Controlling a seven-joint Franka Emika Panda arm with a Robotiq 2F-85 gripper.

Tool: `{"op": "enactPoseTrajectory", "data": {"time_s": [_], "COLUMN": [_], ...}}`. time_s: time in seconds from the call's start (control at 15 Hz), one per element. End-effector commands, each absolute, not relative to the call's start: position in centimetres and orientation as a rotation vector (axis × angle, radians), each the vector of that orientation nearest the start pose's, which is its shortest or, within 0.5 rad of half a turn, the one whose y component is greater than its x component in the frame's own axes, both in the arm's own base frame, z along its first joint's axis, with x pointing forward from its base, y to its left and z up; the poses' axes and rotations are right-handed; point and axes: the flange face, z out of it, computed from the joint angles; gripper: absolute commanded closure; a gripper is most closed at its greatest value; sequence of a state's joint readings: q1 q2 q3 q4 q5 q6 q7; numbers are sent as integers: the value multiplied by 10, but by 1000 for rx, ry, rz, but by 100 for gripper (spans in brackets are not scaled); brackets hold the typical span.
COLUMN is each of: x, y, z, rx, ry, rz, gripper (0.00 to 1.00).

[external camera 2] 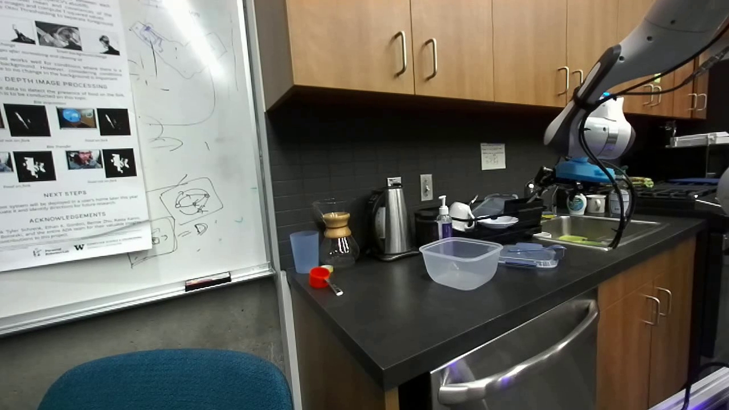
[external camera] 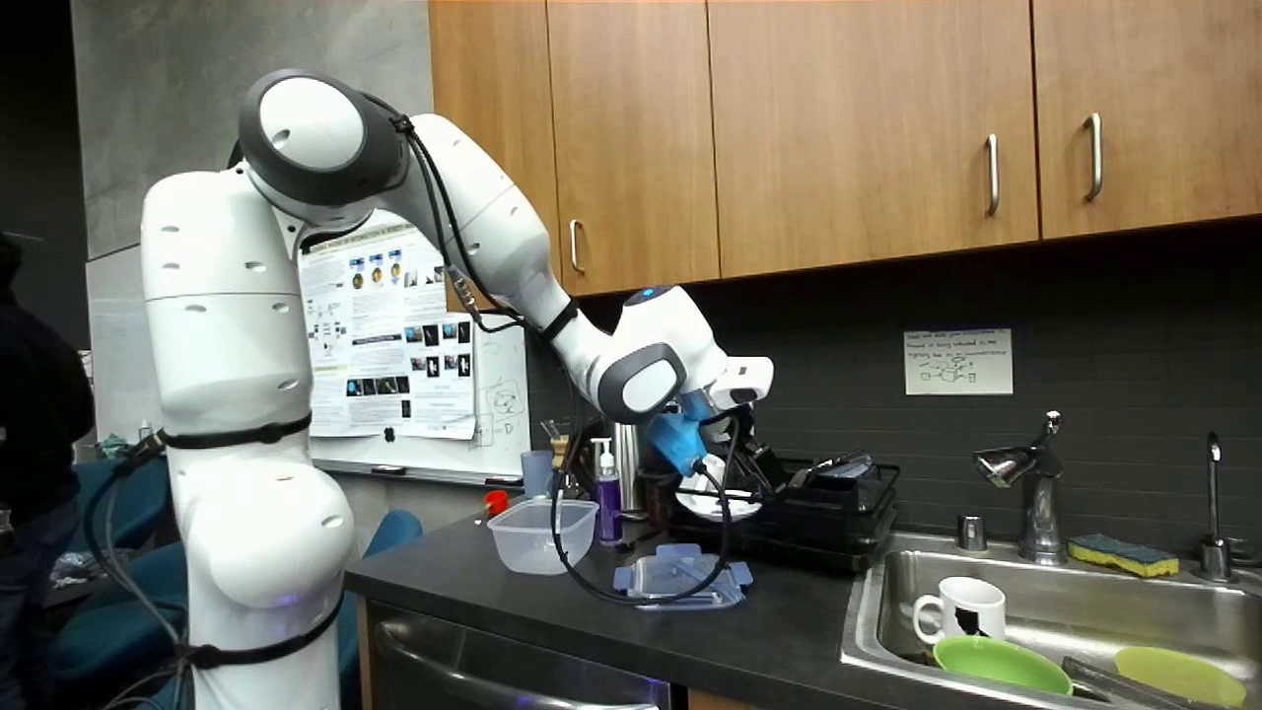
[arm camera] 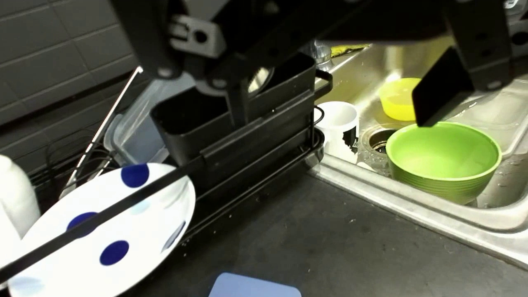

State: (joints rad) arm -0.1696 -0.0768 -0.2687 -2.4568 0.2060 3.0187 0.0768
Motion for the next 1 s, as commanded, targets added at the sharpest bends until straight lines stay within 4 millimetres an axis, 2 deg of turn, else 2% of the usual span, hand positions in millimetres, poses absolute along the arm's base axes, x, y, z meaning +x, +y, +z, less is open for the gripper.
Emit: {"op": "enactPoseTrajectory", "data": {"time_s": [0.0,0.33,0.4,0.93], "x": [473,488,481,481], "y": [-234,-228,-226,-226], "z": [404,422,416,415], "rx": [-2771,-2795,-2787,-2784], "ry": [1074,1024,1021,1025], "rz": [-1075,-1139,-1129,-1126], "gripper": [0,0,0,0]}}
